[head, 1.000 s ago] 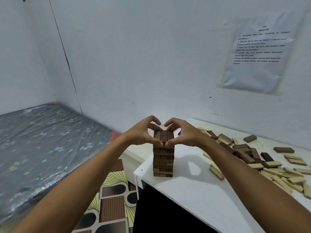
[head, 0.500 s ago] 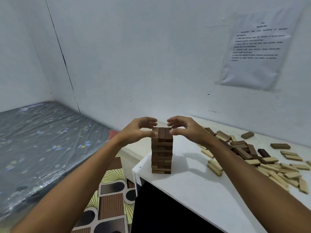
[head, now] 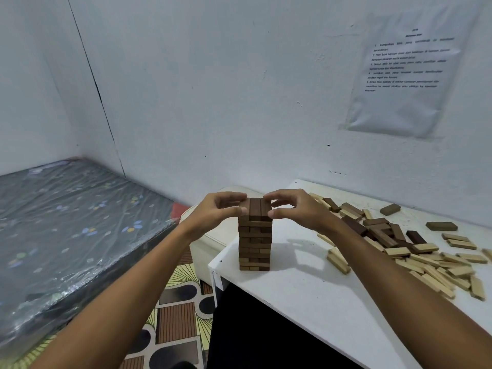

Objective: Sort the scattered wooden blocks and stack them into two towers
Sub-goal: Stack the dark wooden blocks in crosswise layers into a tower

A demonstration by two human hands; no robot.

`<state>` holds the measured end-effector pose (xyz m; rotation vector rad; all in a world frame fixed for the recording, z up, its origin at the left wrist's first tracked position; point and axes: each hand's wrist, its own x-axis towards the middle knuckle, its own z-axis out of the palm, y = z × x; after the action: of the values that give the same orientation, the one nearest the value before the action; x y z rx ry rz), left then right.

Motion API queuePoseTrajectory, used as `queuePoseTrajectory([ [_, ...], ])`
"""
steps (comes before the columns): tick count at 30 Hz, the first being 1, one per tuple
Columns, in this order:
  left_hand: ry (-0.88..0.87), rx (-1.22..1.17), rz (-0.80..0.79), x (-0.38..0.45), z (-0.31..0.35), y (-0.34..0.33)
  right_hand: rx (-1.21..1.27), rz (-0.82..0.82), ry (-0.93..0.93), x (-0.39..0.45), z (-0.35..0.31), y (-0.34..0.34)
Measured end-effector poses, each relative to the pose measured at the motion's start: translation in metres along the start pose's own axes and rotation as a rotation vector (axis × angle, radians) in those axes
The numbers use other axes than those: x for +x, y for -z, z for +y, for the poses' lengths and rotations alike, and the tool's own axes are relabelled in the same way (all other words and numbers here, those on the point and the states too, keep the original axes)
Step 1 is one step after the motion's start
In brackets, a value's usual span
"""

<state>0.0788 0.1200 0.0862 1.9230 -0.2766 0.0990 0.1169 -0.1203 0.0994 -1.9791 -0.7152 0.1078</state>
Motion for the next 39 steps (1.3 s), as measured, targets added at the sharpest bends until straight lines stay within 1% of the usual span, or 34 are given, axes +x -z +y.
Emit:
queuePoseTrajectory([
  [3,-0.007,0.069,0.018,0.004,0.007,0.002,0.030,0.006,-0.005,-0.001,-0.001,0.002],
  [6,-0.052,0.237,0.036,0.015,0.024,0.003,0.018,0.025,-0.018,-0.004,-0.004,0.013],
  [8,-0.094,0.351,0.024,0.028,0.039,-0.001,-0.037,0.058,-0.031,-0.006,-0.006,0.026],
  [13,-0.222,0.578,-0.072,0.061,0.084,-0.036,-0.192,0.154,-0.111,-0.022,0.001,0.071],
  [16,-0.286,0.599,-0.154,0.073,0.109,-0.074,-0.280,0.189,-0.180,-0.043,0.005,0.097],
  [19,-0.312,0.592,-0.238,0.081,0.120,-0.119,-0.367,0.229,-0.275,-0.070,0.017,0.115],
  [22,-0.298,0.571,-0.308,0.083,0.111,-0.162,-0.427,0.231,-0.381,-0.099,0.038,0.126],
  [26,-0.202,0.552,-0.392,0.084,0.076,-0.207,-0.489,0.226,-0.458,-0.137,0.070,0.126],
  [29,-0.155,0.540,-0.404,0.086,0.045,-0.231,-0.542,0.218,-0.508,-0.157,0.095,0.116],
  [32,-0.132,0.555,-0.347,0.092,0.021,-0.248,-0.594,0.242,-0.462,-0.162,0.115,0.108],
  [35,-0.138,0.545,-0.241,0.106,0.002,-0.263,-0.723,0.275,-0.549,-0.154,0.131,0.105],
  [37,-0.128,0.564,-0.183,0.117,-0.004,-0.273,-0.769,0.242,-0.588,-0.145,0.142,0.107],
  [39,-0.095,0.646,-0.151,0.126,-0.008,-0.281,-0.816,0.196,-0.628,-0.135,0.153,0.112],
])
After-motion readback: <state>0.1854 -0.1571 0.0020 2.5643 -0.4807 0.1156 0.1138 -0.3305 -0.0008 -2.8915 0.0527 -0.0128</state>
